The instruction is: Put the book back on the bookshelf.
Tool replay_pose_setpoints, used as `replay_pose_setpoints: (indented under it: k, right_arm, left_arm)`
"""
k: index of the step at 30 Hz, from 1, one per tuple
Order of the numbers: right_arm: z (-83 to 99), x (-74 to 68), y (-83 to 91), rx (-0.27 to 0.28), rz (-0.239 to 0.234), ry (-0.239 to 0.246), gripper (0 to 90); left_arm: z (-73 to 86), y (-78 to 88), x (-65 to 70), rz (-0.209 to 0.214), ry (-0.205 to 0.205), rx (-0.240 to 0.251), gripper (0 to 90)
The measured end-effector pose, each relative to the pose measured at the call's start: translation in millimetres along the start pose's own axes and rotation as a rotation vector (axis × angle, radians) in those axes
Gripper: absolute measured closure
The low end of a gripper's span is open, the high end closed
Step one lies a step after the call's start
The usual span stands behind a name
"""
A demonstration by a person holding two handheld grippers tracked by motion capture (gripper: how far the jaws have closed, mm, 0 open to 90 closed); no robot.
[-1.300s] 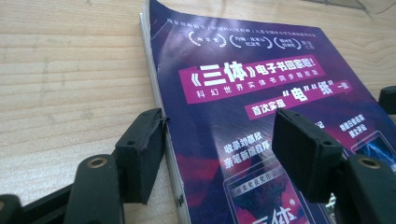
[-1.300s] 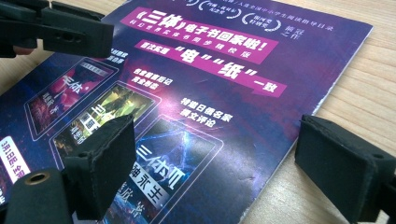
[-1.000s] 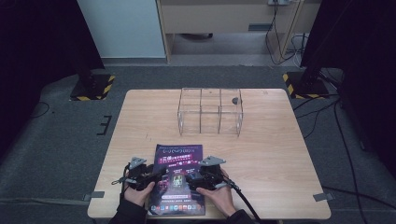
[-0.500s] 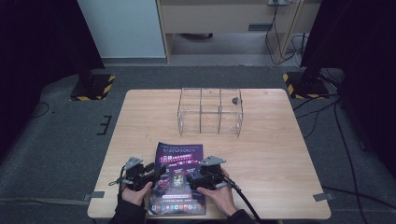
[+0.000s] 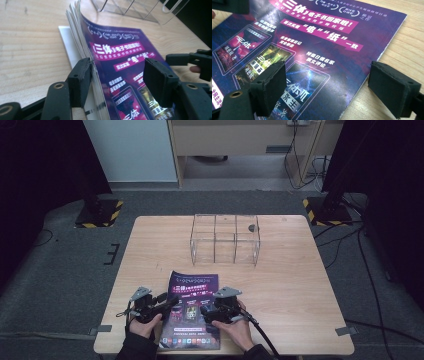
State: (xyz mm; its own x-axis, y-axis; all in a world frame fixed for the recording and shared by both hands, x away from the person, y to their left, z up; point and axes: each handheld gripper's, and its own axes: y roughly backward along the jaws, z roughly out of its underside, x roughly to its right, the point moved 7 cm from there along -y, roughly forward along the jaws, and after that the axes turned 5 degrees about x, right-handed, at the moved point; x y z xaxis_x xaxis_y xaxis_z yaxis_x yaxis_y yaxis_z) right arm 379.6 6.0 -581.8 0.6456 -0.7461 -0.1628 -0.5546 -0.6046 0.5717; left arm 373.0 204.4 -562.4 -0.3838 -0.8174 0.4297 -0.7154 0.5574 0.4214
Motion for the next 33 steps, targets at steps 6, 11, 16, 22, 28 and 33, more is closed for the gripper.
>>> replay_pose_setpoints:
  k: [6, 11, 16, 22, 28, 33]
  right_arm:
    - [0.2, 0.7, 0.5, -0.002, -0.004, 0.002, 15.6]
    - [0.3, 0.9, 0.8, -0.001, -0.005, 0.002, 16.5]
    - [0.1, 2.7, 1.9, 0.005, -0.005, -0.002, 19.6]
    - [0.1, 3.6, 2.5, 0.008, -0.008, -0.008, 20.6]
    - [0.1, 3.7, 2.7, 0.008, -0.008, -0.010, 21.2]
    - [-0.1, 3.9, 2.5, 0.011, -0.007, -0.013, 21.2]
  left_arm:
    - [-3.6, 0.1, 8.9, 0.038, -0.029, 0.029, 40.1]
    - [0.5, -11.0, 21.0, 0.078, -0.030, -0.010, 40.7]
    - [10.6, -24.9, 20.1, 0.042, -0.086, -0.178, 43.1]
    - [7.4, -23.4, 16.9, 0.018, -0.065, -0.198, 57.3]
    - [7.7, -26.3, 15.3, 0.016, -0.045, -0.225, 62.6]
    - [4.2, -25.0, 18.7, 0.009, -0.069, -0.223, 70.9]
